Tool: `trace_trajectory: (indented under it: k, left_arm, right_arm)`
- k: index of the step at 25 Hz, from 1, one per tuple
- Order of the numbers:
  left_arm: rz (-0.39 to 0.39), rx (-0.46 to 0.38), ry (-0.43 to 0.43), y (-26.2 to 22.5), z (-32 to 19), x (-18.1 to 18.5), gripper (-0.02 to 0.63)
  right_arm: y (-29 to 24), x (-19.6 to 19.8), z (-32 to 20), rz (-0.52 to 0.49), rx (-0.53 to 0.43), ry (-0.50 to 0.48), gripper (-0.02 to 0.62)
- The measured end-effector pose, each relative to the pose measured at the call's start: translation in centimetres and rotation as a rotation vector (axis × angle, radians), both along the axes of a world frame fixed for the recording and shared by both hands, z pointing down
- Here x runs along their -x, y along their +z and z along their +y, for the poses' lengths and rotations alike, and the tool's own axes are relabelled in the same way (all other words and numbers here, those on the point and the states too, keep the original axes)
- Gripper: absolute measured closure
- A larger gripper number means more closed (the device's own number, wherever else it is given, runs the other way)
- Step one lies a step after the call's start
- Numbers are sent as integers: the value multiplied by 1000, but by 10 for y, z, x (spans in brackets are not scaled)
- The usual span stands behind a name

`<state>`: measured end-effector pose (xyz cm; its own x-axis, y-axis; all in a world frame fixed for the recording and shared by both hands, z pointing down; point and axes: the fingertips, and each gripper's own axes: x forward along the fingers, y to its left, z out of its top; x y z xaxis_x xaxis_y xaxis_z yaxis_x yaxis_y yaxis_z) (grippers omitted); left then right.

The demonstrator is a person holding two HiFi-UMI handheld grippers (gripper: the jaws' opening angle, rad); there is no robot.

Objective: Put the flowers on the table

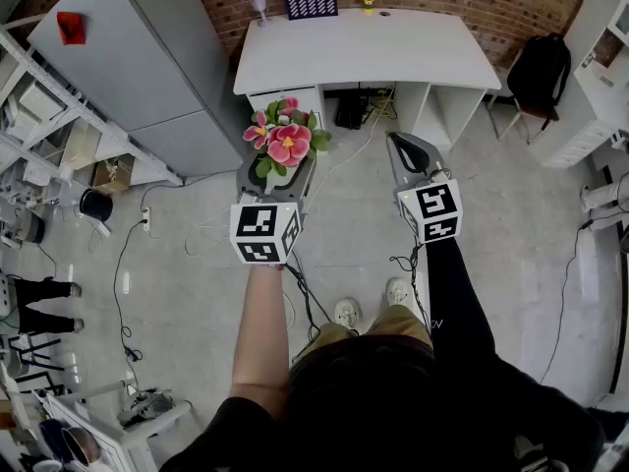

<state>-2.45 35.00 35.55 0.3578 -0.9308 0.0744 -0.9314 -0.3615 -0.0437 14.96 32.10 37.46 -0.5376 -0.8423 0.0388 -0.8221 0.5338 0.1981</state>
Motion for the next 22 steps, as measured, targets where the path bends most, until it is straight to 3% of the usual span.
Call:
trace_trajectory:
  k: [13, 22]
  left_arm:
    - [7, -2, -4, 2, -4, 22, 271]
    - [0, -10, -10, 3, -48, 16, 272]
  right_arm:
    - [-5, 20, -1, -69, -7, 1, 595]
    - [-3, 16, -48, -82, -10, -15, 595]
